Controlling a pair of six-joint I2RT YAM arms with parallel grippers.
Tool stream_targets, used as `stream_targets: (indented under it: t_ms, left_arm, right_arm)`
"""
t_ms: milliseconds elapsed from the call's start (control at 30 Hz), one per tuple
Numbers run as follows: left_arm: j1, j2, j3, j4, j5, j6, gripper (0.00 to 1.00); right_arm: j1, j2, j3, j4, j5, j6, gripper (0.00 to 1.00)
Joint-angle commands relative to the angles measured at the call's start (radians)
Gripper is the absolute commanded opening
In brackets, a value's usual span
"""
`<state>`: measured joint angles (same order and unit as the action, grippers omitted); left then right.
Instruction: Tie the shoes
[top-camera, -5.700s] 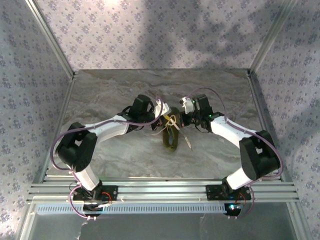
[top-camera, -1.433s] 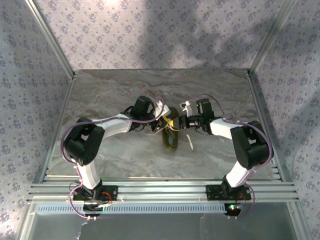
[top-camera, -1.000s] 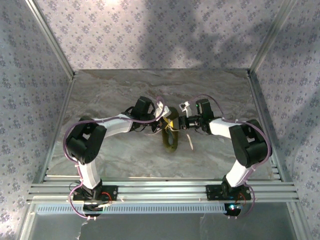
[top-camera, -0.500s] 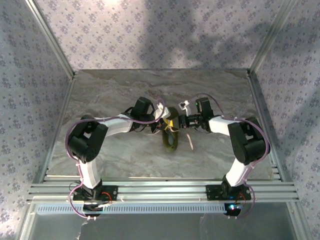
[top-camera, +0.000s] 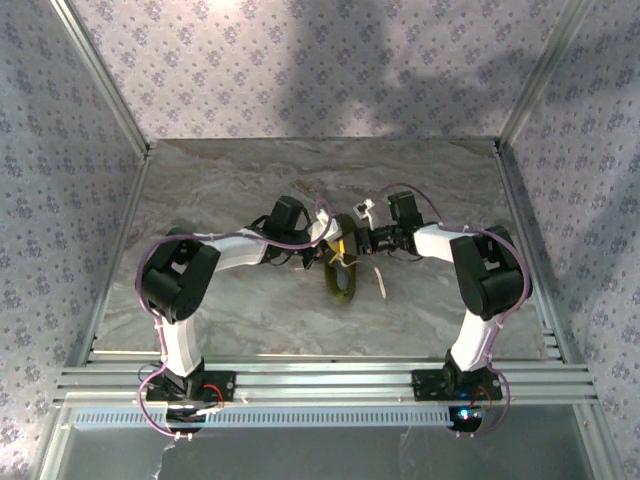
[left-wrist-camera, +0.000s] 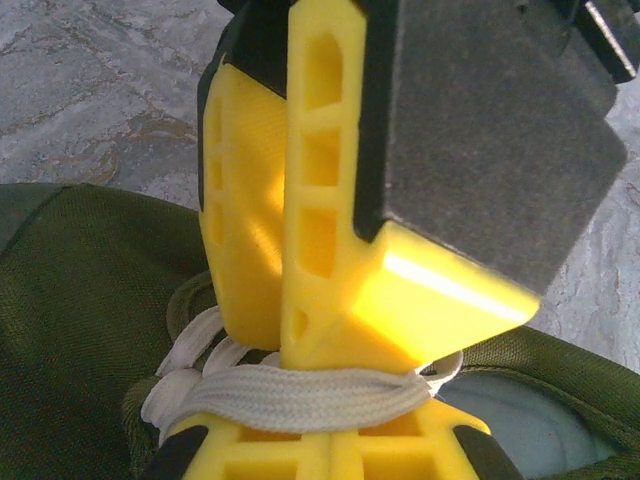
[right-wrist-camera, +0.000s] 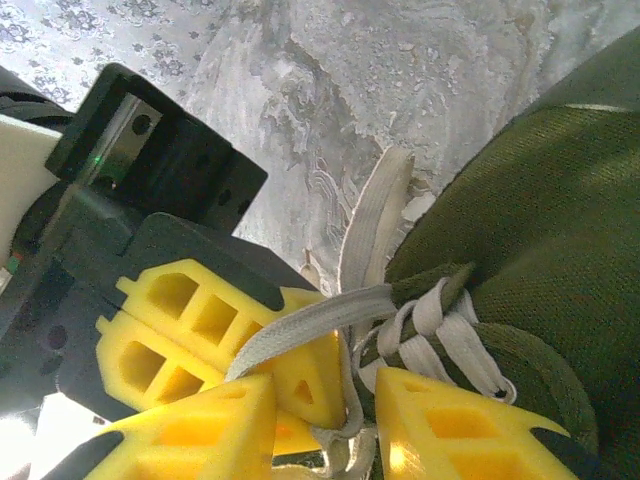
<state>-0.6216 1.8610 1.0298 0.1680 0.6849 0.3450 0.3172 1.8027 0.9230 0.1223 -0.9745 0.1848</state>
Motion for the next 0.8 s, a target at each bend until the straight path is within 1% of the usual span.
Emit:
stream_targets:
  t_ms: [0,200,400,700,767]
  left_arm:
    - [-0.001,0.018,0.009,0.010,0.022,0.034,0.03]
    - [-0.001,0.014,0.000,0.025,0.015,0.031,0.03]
    - [-0.001,0.015,0.003,0.021,0.014,0.031,0.03]
    - [-0.001,0.010,-0.002,0.029,-0.018,0.025,0.05]
    - [-0.001,0.007,-0.005,0.032,-0.019,0.026,0.06]
  right_arm:
    - [-0.010,-0.001,0.004,-0.047,0.040,-0.015,0.32]
    - [-0.010,-0.006,-0.008,-0.053,0.054,-0.007,0.29]
    - [0.000,0.001,0.005,-0.069,0.035,-0.014,0.30]
    - [0.028,0.021,0.046,-0.178,0.006,-0.071,0.30]
    - [0.035,0.017,0.050,-0.197,0.006,-0.081,0.27]
